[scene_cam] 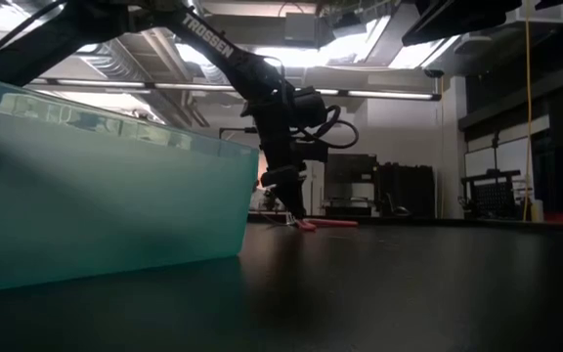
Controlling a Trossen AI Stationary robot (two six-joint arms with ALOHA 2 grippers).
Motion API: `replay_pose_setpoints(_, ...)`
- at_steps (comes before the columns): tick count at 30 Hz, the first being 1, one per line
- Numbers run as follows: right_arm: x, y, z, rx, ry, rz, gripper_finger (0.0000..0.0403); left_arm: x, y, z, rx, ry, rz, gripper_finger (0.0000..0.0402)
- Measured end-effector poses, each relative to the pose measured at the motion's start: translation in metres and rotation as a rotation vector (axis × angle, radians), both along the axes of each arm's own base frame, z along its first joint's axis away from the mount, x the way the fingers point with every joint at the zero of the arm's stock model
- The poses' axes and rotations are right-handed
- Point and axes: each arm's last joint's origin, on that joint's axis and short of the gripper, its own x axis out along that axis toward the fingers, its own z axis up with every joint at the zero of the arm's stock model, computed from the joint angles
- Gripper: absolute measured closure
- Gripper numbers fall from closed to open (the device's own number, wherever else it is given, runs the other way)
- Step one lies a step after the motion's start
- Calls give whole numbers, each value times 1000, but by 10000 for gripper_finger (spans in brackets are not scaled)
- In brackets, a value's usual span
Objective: Sort silverware by color (type)
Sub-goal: Put the pink fork into the orange bin
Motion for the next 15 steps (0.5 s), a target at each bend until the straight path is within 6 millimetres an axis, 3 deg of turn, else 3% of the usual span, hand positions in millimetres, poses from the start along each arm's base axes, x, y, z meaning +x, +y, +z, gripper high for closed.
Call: replay_pose_setpoints(15,0,0,0,-1,0,0,327,-18,16,-3,-116,42,84,308)
